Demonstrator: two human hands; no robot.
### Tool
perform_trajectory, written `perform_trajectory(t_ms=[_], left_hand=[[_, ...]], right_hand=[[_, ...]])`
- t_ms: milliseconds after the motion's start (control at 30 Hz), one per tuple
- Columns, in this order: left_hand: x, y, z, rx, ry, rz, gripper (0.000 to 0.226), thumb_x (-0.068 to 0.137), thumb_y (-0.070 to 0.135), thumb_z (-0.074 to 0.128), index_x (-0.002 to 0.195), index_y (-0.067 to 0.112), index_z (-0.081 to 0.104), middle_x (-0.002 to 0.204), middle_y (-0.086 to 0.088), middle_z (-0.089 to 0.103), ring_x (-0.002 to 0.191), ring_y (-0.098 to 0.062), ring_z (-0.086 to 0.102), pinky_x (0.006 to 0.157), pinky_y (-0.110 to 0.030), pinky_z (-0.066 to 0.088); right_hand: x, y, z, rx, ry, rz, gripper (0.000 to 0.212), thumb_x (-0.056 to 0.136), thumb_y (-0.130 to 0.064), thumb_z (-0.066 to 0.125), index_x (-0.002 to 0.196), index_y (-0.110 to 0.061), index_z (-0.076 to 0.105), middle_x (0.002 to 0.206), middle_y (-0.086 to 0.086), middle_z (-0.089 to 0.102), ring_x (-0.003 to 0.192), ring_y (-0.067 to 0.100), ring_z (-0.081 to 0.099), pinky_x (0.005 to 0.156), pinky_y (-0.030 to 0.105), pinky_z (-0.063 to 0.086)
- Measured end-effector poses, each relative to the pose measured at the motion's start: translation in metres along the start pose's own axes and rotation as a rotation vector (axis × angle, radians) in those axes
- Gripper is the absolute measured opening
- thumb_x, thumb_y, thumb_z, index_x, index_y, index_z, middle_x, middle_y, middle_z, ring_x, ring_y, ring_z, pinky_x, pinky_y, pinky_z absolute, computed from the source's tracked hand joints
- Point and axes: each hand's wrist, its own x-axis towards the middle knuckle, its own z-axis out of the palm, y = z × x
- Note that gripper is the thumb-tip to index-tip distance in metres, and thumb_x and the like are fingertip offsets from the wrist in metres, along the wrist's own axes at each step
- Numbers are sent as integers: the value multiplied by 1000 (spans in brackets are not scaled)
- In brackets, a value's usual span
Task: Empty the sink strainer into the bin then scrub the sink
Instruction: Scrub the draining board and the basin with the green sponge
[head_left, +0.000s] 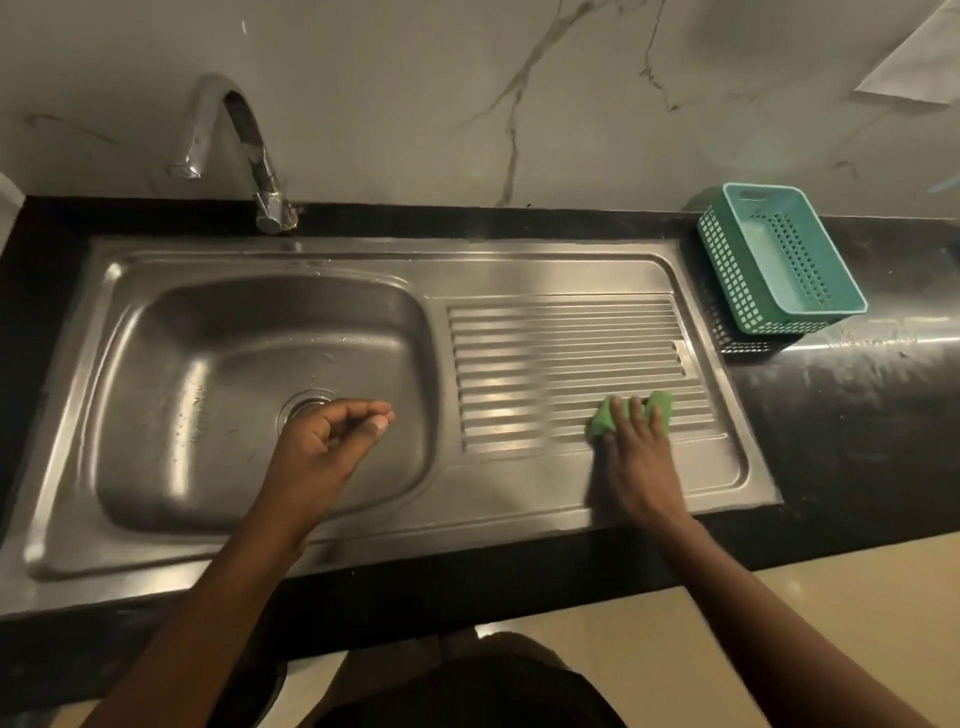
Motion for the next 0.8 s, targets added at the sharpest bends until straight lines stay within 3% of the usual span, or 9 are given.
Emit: perform_trajectory(t_ms=[100, 200, 300, 367, 400, 467, 533, 700, 800], left_hand=[[-14, -8, 4, -7, 40, -7, 16, 97, 13, 72, 108, 21, 81, 108, 0, 83, 109, -19, 76, 102, -44, 59], [-32, -10, 12, -35, 70, -20, 17, 98, 10, 70, 105, 22, 80, 109, -3, 83, 111, -23, 76, 91, -27, 62], [-48, -10, 21, -27, 75, -32, 17, 98, 7, 69, 109, 16, 78, 111, -8, 81, 113, -28, 75, 97, -37, 61], [-58, -7, 23, -9, 69, -38, 18, 99, 8, 68, 112, 15, 78, 113, -7, 81, 116, -27, 74, 103, -46, 58], [-62, -6, 23, 3, 68, -34, 19, 99, 10, 68, 114, 16, 78, 115, -5, 81, 117, -25, 74, 104, -47, 57], [-71, -3, 21, 16, 89, -15, 19, 99, 11, 68, 114, 17, 78, 114, -3, 81, 116, -22, 75, 104, -44, 58], [-81, -1, 16, -36, 122, 1, 19, 99, 9, 67, 112, 17, 78, 109, -2, 83, 110, -22, 78, 95, -36, 64], [-97, 2, -6, -25, 163, 89, 19, 100, 12, 67, 116, 17, 77, 113, 2, 82, 110, -16, 77, 92, -37, 60], [-102, -1, -23, -16, 178, 78, 20, 100, 15, 67, 117, 20, 77, 114, 4, 82, 110, -15, 77, 95, -40, 60]], right_hand=[[-21, -49, 36, -54, -22, -85, 62, 113, -32, 26, 168, -16, 2, 175, 12, -8, 161, 32, -16, 131, 49, -6], [-51, -130, 71, -46, -103, -301, 66, 109, -26, 32, 169, -20, 5, 175, 9, -9, 160, 32, -19, 130, 51, -6], [-81, -192, 84, -11, -244, -492, 69, 107, -31, 42, 168, -20, 13, 176, 8, -2, 160, 31, -17, 130, 54, -6], [-96, -208, 79, 14, -364, -653, 66, 103, -30, 54, 162, -14, 33, 173, 14, 21, 162, 34, 6, 131, 56, 5], [-100, -213, 72, 80, -444, -701, 55, 102, -26, 57, 153, -10, 47, 164, 19, 38, 156, 37, 27, 128, 58, 20], [-106, -215, 52, 394, -591, -618, 32, 104, -21, 53, 131, -6, 62, 132, 22, 64, 124, 39, 60, 106, 59, 48], [-107, -208, 31, 634, -689, -430, 29, 109, -27, 44, 125, -11, 63, 116, 16, 71, 107, 30, 67, 98, 54, 54], [-86, -131, -10, 934, -446, -159, 35, 113, -31, 42, 134, -12, 62, 118, 18, 73, 106, 35, 72, 95, 63, 54], [-73, -71, -26, 731, -137, -197, 41, 113, -43, 39, 150, -34, 51, 143, -1, 62, 123, 15, 63, 105, 48, 54]])
